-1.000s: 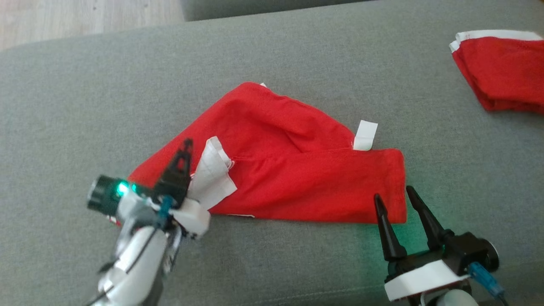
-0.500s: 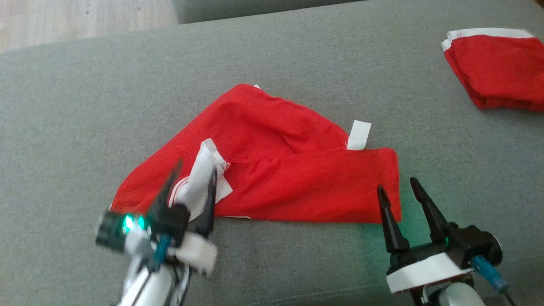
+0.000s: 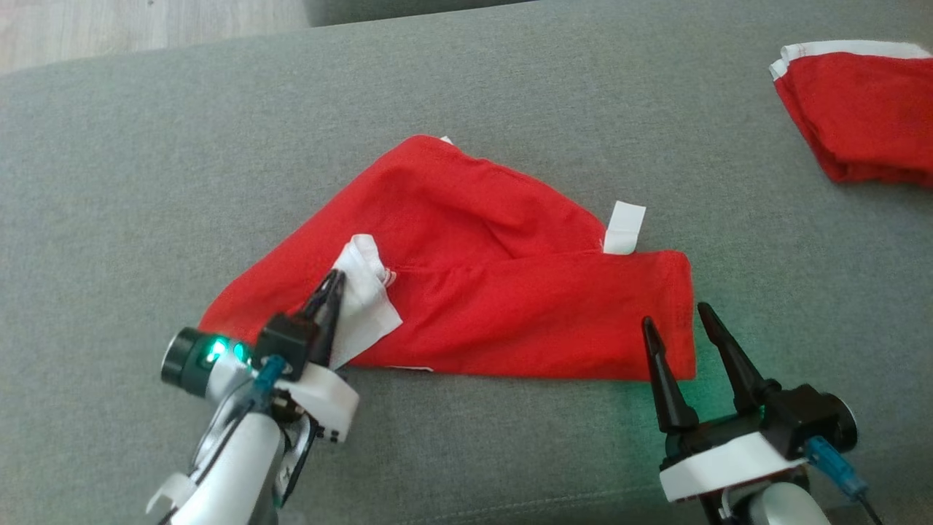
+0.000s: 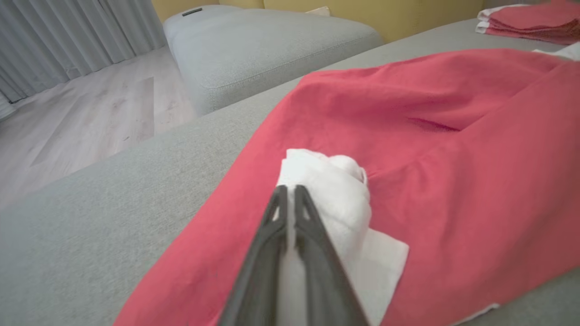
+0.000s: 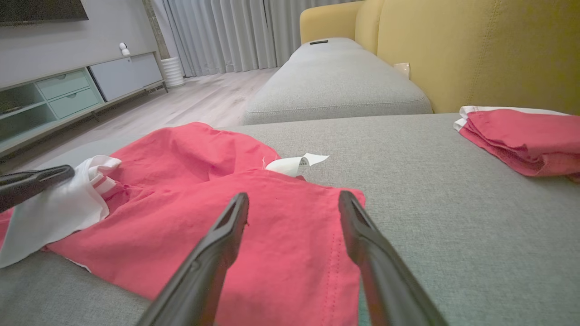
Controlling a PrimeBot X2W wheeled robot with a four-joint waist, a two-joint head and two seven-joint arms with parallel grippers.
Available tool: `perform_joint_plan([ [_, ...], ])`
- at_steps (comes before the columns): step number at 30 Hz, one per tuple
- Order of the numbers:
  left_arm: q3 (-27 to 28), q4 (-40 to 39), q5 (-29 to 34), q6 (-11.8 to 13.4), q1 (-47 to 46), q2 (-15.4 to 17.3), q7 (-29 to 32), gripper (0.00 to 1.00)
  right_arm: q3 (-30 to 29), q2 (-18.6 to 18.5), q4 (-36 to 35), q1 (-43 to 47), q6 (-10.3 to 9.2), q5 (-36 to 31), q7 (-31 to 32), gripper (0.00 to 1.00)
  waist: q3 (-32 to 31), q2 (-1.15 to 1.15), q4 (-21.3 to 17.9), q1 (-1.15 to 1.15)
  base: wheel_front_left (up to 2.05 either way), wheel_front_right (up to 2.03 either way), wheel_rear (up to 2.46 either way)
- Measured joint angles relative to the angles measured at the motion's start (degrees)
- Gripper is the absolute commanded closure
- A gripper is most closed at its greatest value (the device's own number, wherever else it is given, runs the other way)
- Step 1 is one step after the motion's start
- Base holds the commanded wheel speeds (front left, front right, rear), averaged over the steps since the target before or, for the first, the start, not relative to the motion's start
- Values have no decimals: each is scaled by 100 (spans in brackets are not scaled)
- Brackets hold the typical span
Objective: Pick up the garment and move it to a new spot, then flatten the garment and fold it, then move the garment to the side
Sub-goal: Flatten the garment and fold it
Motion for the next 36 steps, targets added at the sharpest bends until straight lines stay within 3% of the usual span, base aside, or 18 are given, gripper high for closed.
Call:
perform_joint_plan([
  [9,413,-316,-57,67,-160,176,0,100,10,-1,4,0,0,0,0,0,-37,0,-121,0,0,0,0],
  [17,479,-808,-255,-226,135,78,-1,100,4,0,1,2,0,1,0,0,-21,0,-160,0,0,0,0],
  [18,519,-816,-335,-226,235,14,0,0,-3,0,0,2,0,1,0,0,-15,0,-155,0,0,0,0],
  [25,301,214,-479,-750,321,-99,1,0,-27,0,-15,0,0,8,0,0,103,0,-36,-1,0,0,0],
  [26,179,407,-379,-808,214,-73,1,23,-29,-1,-15,-1,0,7,0,0,125,0,-17,0,0,0,0],
  [27,123,491,-277,-825,107,-62,2,100,-26,-1,-15,-1,0,0,0,0,146,0,-1,0,0,0,0],
  [31,330,-45,-182,-638,-361,-76,2,100,-27,-1,-20,-21,0,-46,0,0,220,0,36,0,0,0,0],
  [36,686,-263,-361,-625,-492,-124,0,100,-15,-14,-18,-20,0,-63,0,0,228,0,47,0,0,0,0],
])
